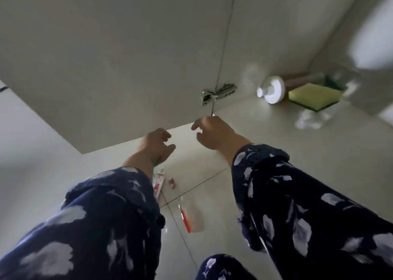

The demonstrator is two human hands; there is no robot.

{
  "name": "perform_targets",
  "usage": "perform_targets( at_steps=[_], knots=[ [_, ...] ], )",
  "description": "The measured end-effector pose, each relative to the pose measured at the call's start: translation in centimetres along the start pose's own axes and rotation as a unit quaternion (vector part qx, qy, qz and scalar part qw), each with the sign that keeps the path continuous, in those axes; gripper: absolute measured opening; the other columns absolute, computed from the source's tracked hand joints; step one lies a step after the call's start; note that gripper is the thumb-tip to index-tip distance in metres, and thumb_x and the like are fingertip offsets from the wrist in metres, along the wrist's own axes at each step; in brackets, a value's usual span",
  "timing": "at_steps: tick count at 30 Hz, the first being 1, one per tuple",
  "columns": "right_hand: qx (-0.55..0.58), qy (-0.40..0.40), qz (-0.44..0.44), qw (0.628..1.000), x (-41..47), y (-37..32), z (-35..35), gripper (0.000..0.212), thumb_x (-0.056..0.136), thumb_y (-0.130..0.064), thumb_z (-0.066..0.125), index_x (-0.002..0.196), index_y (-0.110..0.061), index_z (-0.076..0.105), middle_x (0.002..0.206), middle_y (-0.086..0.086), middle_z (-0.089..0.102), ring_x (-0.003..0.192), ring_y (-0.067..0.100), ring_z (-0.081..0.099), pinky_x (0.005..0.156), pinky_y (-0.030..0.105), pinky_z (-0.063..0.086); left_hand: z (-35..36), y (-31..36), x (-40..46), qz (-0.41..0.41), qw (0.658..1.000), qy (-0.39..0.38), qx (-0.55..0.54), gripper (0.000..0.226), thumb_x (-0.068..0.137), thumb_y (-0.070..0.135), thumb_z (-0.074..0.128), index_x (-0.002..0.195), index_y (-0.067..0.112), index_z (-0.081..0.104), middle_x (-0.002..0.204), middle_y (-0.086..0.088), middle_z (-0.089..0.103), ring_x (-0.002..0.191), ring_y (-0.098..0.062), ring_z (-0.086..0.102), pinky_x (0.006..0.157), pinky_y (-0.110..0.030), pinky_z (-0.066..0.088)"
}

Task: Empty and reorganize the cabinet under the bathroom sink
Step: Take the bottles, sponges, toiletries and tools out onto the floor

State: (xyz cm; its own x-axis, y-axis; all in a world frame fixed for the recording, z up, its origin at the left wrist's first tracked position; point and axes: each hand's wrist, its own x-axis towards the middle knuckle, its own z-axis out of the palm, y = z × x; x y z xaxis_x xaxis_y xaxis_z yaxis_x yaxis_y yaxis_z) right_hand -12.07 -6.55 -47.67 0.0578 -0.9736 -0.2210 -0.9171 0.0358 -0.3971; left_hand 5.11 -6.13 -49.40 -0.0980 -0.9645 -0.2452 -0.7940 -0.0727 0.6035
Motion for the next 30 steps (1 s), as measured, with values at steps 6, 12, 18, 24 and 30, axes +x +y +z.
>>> perform_targets(
  at_steps=[6, 12, 18, 24, 30],
  knots=[
    [0.017, 0.099, 0.096, 0.990, -4.9, 11.5, -6.7, 0.034, 0.090, -0.008, 0.048, 0.111, -0.029, 0.063, 0.128, -0.003, 0.057, 0.117, 0.016, 0.053, 0.099, 0.029, 0.044, 6.6, 12.3, 1.6, 0.107, 0.991, -0.039, -0.065, 0.031, 0.085, 0.022, 0.067, 0.114, 0.017, 0.058, 0.114, 0.002, 0.062, 0.108, -0.018, 0.056, 0.091, -0.028, 0.044],
    [-0.033, 0.267, 0.087, 0.959, -3.9, 19.1, -10.6, 0.034, 0.087, -0.005, 0.048, 0.115, -0.016, 0.065, 0.118, 0.004, 0.062, 0.113, 0.024, 0.050, 0.096, 0.032, 0.041, 13.7, 19.6, 5.6, 0.121, 0.977, -0.046, -0.168, 0.047, 0.084, 0.027, 0.069, 0.126, 0.018, 0.051, 0.124, 0.001, 0.056, 0.110, -0.016, 0.054, 0.085, -0.026, 0.044],
    [-0.165, 0.222, 0.096, 0.956, 1.3, 22.4, -12.2, 0.061, 0.079, -0.008, 0.058, 0.135, -0.023, 0.043, 0.141, 0.005, 0.039, 0.136, 0.028, 0.028, 0.108, 0.043, 0.031, 17.9, 22.2, 9.6, 0.156, 0.983, -0.073, -0.063, 0.068, 0.086, 0.034, 0.067, 0.144, 0.021, 0.034, 0.147, 0.001, 0.036, 0.132, -0.022, 0.040, 0.104, -0.035, 0.038],
    [-0.277, 0.155, 0.087, 0.944, 6.2, 23.5, -12.7, 0.079, 0.077, -0.012, 0.065, 0.143, -0.027, 0.026, 0.149, 0.003, 0.027, 0.144, 0.028, 0.014, 0.113, 0.051, 0.020, 19.3, 21.8, 12.8, 0.197, 0.974, -0.083, 0.078, 0.092, 0.079, 0.055, 0.068, 0.150, 0.017, 0.023, 0.157, 0.005, 0.021, 0.143, -0.017, 0.023, 0.114, -0.033, 0.022],
    [-0.331, 0.144, 0.078, 0.929, 8.1, 23.9, -12.6, 0.085, 0.066, -0.018, 0.075, 0.138, -0.024, 0.030, 0.135, 0.001, 0.043, 0.128, 0.030, 0.038, 0.101, 0.052, 0.034, 19.6, 21.6, 14.1, 0.215, 0.972, -0.072, 0.064, 0.097, 0.074, 0.059, 0.070, 0.150, 0.020, 0.024, 0.157, 0.009, 0.021, 0.143, -0.013, 0.024, 0.113, -0.029, 0.023]
  ],
)
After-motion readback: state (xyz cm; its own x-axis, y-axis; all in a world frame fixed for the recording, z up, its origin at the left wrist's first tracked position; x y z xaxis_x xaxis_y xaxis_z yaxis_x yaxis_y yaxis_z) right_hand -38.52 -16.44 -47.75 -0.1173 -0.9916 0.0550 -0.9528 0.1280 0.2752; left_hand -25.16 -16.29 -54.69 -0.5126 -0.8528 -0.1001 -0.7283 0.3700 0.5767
